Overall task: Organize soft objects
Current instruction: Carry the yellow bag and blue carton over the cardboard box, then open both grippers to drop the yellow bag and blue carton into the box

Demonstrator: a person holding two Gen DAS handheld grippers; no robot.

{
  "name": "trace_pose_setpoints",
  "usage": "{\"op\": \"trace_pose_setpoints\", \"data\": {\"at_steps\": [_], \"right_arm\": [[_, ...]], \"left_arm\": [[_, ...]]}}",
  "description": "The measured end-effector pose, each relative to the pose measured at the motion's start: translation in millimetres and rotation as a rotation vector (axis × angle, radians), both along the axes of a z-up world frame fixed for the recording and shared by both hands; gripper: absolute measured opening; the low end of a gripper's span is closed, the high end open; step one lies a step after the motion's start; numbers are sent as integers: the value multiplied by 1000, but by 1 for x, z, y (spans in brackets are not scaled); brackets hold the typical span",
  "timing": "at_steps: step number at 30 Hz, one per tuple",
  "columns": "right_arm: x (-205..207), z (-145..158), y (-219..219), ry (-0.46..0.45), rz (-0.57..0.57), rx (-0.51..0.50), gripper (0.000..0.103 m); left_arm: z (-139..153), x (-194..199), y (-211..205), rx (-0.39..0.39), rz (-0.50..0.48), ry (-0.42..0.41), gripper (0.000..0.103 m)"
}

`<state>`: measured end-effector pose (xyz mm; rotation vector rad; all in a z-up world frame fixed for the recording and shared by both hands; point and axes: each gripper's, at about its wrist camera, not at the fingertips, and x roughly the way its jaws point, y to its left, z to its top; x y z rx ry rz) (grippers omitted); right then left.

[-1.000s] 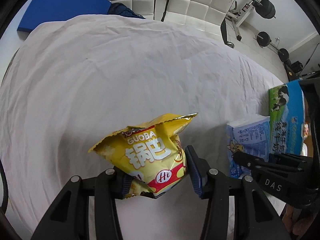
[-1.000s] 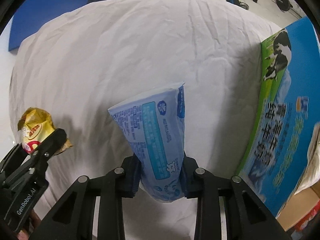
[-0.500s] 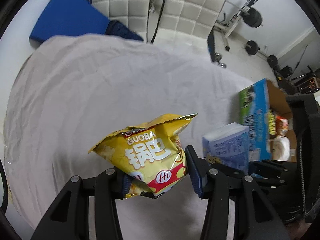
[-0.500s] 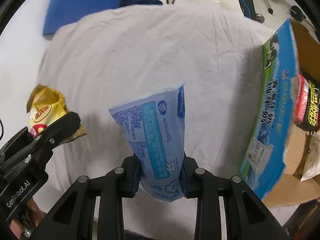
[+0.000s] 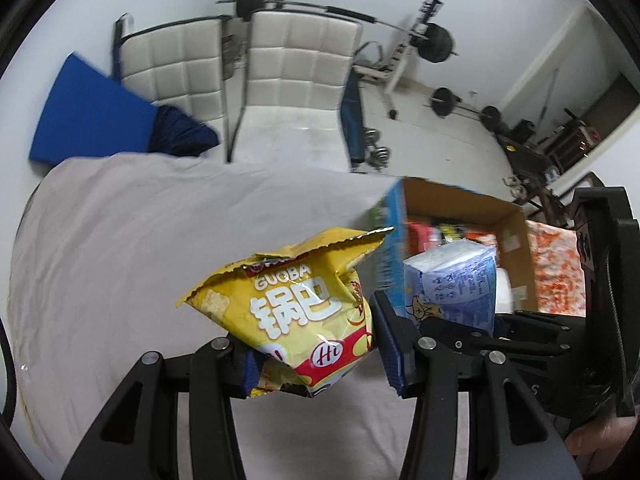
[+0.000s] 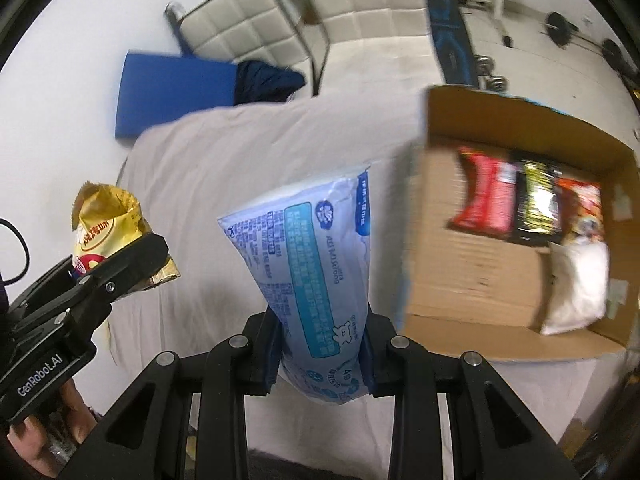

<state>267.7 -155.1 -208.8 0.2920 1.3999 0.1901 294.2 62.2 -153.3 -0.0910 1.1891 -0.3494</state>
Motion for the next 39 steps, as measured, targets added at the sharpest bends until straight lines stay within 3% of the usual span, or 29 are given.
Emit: {"op": "trace_pose_setpoints", "data": {"at_steps": [6, 12, 17, 20, 27, 36, 39], "right_arm": [[-8, 26, -70, -25, -108, -16, 33], [-8, 17, -136, 0, -183, -58, 33], [0, -16, -175, 30, -211, -47, 34], [8, -48, -186, 64, -222, -49, 34], [14, -106, -205, 143, -219, -8, 34], [27, -148, -204, 190, -189, -8, 35], [32, -154, -200, 196, -177, -8, 41]], "left_arm": [[3, 9, -67, -66, -83, 33, 45], [-16, 25, -136, -87, -160, 101, 45], [-52, 35, -178, -97, -182, 207, 45], [-84, 43, -197, -111, -181, 311, 45], [-142, 42, -217, -74, -177, 468, 45], [-173, 45, -226, 37, -200, 534, 46], [-175, 47, -228, 60, -206, 536, 46]]}}
